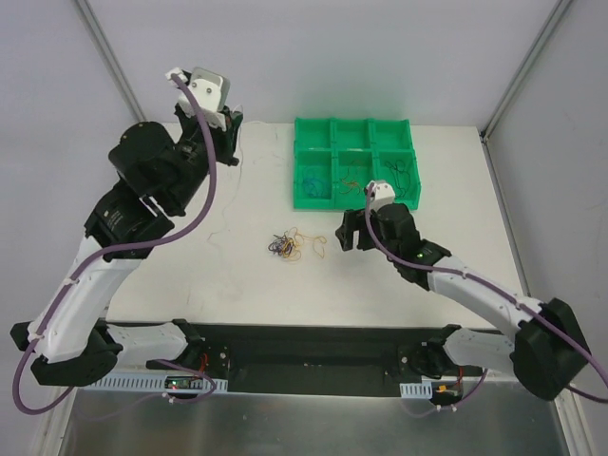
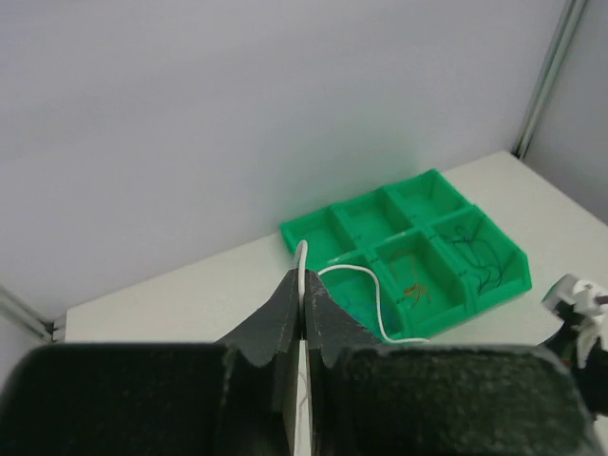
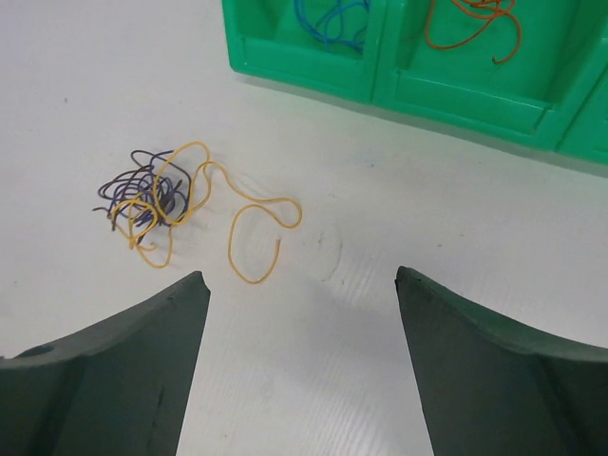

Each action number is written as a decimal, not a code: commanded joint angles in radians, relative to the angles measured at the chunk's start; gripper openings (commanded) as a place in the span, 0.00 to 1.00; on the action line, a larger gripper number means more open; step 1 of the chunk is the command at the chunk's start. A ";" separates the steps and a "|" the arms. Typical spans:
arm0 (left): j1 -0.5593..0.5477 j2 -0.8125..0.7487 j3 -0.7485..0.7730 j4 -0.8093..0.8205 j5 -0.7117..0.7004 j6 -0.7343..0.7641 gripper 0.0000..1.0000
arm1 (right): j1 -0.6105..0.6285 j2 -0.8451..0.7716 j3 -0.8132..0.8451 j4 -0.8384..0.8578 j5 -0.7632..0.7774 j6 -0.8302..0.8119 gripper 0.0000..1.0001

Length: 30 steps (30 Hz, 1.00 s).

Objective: Untangle the cables

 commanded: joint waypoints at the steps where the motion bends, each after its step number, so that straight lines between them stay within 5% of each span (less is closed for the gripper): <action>1: -0.005 -0.048 -0.047 0.047 -0.036 -0.016 0.00 | 0.001 -0.155 0.027 -0.179 -0.068 -0.037 0.84; 5: -0.005 -0.034 0.029 0.029 0.024 -0.054 0.00 | -0.007 -0.270 0.027 -0.260 -0.022 -0.030 0.86; 21: -0.005 0.220 0.477 0.024 0.633 -0.322 0.00 | -0.033 -0.557 0.049 -0.412 0.192 0.007 0.89; 30: -0.005 0.349 0.488 0.092 0.757 -0.464 0.00 | -0.031 -0.776 0.070 -0.503 0.329 0.051 0.88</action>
